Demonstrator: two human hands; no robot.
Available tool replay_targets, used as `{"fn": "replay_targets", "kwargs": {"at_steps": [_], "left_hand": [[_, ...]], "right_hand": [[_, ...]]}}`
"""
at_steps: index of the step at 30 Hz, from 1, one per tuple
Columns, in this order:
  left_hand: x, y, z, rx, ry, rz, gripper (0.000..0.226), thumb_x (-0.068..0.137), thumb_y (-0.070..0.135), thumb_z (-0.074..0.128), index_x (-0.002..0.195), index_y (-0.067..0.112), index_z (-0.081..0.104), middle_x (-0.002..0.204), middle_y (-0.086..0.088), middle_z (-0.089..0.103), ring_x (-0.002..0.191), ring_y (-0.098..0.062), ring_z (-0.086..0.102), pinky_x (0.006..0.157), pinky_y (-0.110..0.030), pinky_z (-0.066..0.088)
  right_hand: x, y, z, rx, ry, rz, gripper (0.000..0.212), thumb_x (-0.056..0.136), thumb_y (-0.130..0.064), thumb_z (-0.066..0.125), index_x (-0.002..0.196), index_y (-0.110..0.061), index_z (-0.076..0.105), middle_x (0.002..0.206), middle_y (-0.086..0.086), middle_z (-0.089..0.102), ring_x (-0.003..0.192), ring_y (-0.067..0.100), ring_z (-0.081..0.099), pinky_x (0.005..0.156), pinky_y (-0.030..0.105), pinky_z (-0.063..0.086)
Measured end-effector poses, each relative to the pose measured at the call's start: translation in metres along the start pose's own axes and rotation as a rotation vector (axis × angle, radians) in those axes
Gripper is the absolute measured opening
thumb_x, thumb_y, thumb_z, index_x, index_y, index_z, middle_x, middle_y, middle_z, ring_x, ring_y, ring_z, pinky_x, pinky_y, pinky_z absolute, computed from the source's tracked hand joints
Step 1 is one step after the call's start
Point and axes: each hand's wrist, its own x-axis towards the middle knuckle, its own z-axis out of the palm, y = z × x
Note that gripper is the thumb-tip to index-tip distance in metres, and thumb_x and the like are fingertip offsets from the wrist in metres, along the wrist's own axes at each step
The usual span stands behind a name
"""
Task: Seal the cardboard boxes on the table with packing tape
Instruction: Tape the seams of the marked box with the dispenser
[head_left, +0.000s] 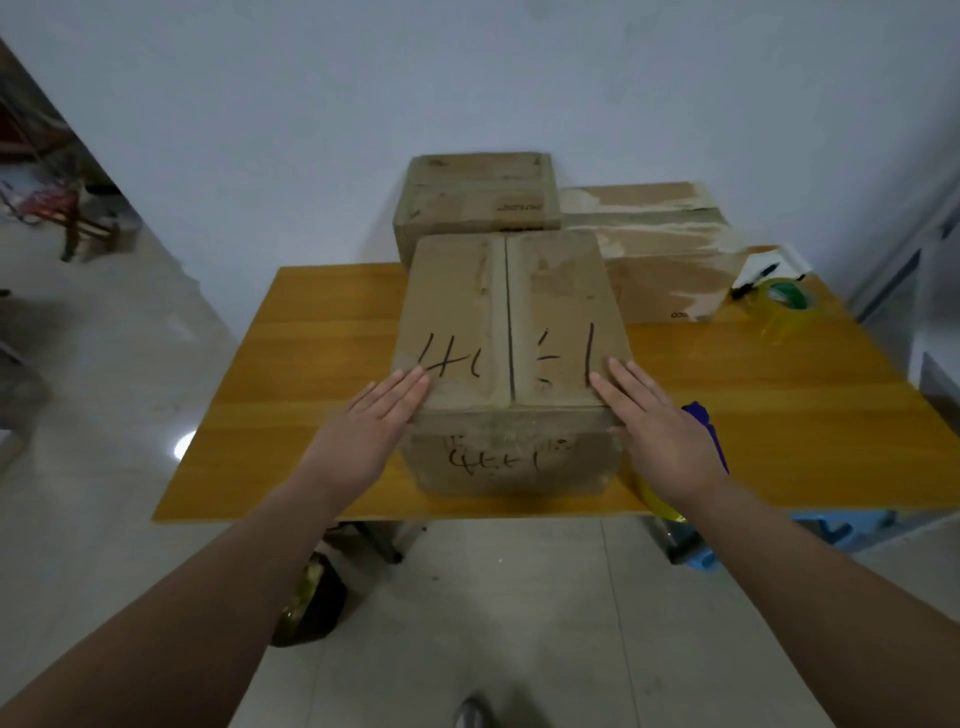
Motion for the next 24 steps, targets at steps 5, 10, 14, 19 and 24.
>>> {"fn": "replay_targets", "kwargs": {"at_steps": [5,10,14,19,24], "left_hand": [[0.003,-0.007,-0.003,-0.068,0.000,0.065,0.075,0.093,-0.010,0.034,0.144,0.027,-0.008,0.152,0.011,-0.005,0.141,-0.006,-0.007,0.112,-0.017,-0.008],[0.004,-0.016,-0.007,-0.126,-0.098,0.128,0.061,0.102,0.032,0.033,0.143,0.031,-0.011,0.150,0.015,-0.012,0.140,-0.003,-0.011,0.111,-0.020,-0.010],[0.016,-0.018,-0.022,-0.461,-0.174,0.046,0.065,0.092,0.055,0.020,0.148,0.024,0.022,0.154,0.010,0.012,0.143,-0.007,0.005,0.113,-0.028,-0.001],[0.033,-0.021,-0.016,-0.413,-0.142,0.034,0.052,0.100,0.043,0.021,0.149,0.024,0.019,0.157,0.005,0.013,0.144,-0.008,0.004,0.114,-0.029,0.002],[0.026,-0.022,0.001,-0.401,-0.047,0.086,0.065,0.092,0.051,0.021,0.149,0.020,0.018,0.157,0.003,0.011,0.142,-0.006,-0.002,0.116,-0.029,0.004]], "right_hand": [[-0.003,-0.026,0.002,-0.044,-0.033,0.151,0.085,0.091,-0.005,0.049,0.149,-0.029,-0.009,0.160,-0.003,-0.004,0.146,0.014,-0.009,0.118,0.038,0.011],[0.007,-0.087,-0.005,-0.095,-0.031,-0.157,0.082,0.089,-0.035,0.053,0.152,-0.030,0.002,0.160,0.000,0.006,0.147,0.018,-0.001,0.115,0.041,-0.014],[0.042,-0.137,-0.012,0.055,-0.050,-0.277,0.063,0.098,-0.053,0.027,0.152,-0.024,0.014,0.160,-0.003,0.012,0.146,0.012,0.005,0.114,0.032,-0.013],[0.071,-0.158,-0.005,0.045,-0.040,-0.113,0.056,0.102,-0.042,0.008,0.152,-0.017,0.014,0.159,-0.003,0.012,0.146,0.012,0.002,0.113,0.033,-0.017],[0.067,-0.154,0.013,-0.238,-0.063,-0.119,0.071,0.093,-0.052,-0.009,0.152,-0.017,0.009,0.159,0.000,0.008,0.147,0.017,0.001,0.114,0.043,-0.015]]}}
